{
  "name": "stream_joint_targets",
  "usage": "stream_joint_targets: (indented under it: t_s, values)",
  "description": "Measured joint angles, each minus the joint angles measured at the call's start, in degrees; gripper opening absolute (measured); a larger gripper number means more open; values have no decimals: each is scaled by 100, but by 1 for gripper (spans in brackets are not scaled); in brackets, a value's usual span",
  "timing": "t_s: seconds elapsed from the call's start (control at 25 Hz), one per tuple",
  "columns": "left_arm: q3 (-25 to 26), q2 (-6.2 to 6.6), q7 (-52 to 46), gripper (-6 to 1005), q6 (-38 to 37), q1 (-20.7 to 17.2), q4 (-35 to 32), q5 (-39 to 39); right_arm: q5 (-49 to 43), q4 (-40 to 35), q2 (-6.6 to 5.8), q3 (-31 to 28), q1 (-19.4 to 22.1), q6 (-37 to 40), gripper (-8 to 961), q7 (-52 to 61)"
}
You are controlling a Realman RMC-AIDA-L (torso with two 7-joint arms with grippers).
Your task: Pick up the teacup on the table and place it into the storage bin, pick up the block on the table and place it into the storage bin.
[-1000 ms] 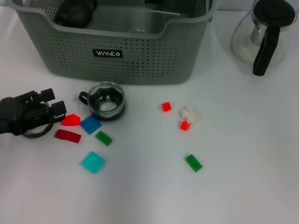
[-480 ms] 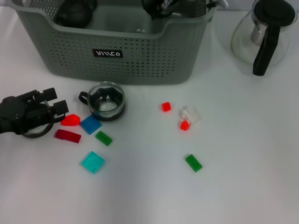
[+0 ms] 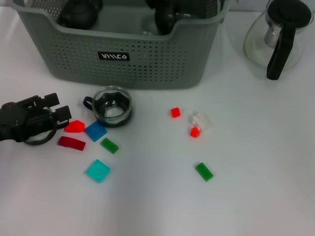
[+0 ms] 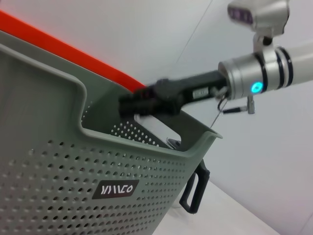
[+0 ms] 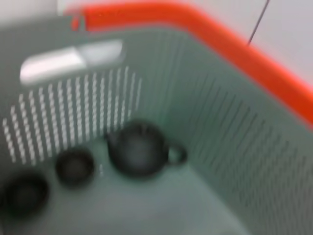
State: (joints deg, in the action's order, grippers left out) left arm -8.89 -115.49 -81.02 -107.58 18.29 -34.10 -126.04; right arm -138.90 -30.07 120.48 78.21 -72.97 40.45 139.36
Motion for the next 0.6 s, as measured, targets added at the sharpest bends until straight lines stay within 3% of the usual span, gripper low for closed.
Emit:
stream_joint_targets:
  t_s: [0.16,0.32,0.44,0.6]
  values:
    - [14,0,2,778,-1,-8,0,4,1028,-1491,-14,-165,918,226,402,-391]
    - [24,-1,15,778,-9,-34,4,10,3649,-2902,-33,-491,2325,1066,575,-2064]
    - [26,-6,21,778,-9,-36,9,18,5737,-2938,-60,-1109,3003,2702,661,-3748]
    - [28,-8,22,778,-9,-20,9,30,7062,-1940,-187,-1937,3511,5427,717,-5357]
